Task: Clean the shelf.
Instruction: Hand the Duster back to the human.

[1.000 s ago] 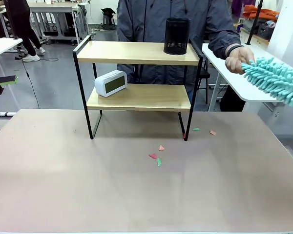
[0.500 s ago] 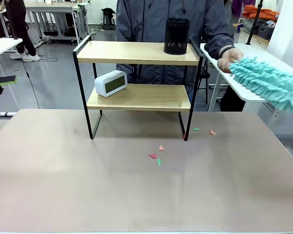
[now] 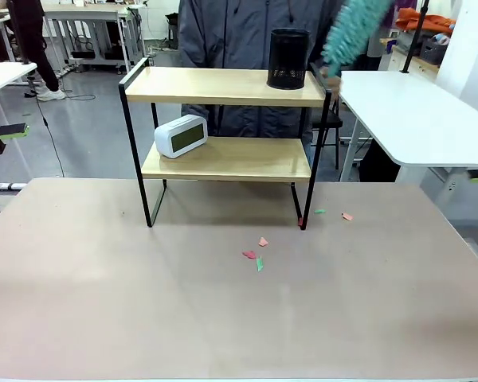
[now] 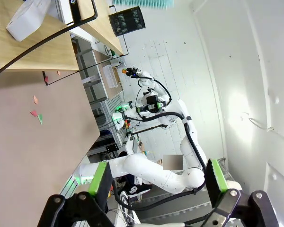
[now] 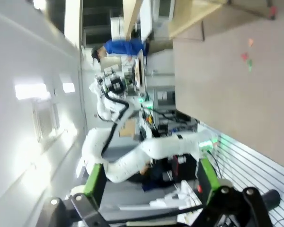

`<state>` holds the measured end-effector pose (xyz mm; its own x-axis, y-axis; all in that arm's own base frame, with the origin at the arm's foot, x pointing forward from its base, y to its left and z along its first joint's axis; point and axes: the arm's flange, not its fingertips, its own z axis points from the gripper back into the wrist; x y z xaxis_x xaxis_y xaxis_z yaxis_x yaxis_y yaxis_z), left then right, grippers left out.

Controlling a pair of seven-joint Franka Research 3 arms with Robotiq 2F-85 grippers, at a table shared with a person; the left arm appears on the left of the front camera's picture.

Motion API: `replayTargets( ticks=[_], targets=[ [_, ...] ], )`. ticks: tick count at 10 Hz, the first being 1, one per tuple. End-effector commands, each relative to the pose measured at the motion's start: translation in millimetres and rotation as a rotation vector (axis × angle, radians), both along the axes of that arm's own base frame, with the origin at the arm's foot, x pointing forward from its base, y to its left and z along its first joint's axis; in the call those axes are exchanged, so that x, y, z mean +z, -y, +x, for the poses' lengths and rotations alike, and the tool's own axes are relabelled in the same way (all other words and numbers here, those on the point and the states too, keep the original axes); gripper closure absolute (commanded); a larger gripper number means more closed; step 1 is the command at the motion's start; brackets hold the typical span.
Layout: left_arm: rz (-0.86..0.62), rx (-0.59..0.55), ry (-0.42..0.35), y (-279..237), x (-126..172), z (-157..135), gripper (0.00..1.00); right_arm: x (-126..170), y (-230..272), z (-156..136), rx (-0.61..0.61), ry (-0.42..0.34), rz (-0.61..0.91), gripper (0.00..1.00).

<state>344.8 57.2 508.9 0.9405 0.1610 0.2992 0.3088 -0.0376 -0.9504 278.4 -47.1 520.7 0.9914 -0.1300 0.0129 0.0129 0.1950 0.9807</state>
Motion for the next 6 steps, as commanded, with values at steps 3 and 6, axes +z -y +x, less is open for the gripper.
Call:
replayTargets(
  ticks=[3,6],
  targets=[
    [0.011,-0.011,0.016,-2,2,-1,0.00,-4,-32,10,0.091,0.020,-0.003,0.00],
    [0.011,-0.011,0.016,-2,2,-1,0.00,-4,-32,10,0.091,0.020,-0.003,0.00]
  ],
)
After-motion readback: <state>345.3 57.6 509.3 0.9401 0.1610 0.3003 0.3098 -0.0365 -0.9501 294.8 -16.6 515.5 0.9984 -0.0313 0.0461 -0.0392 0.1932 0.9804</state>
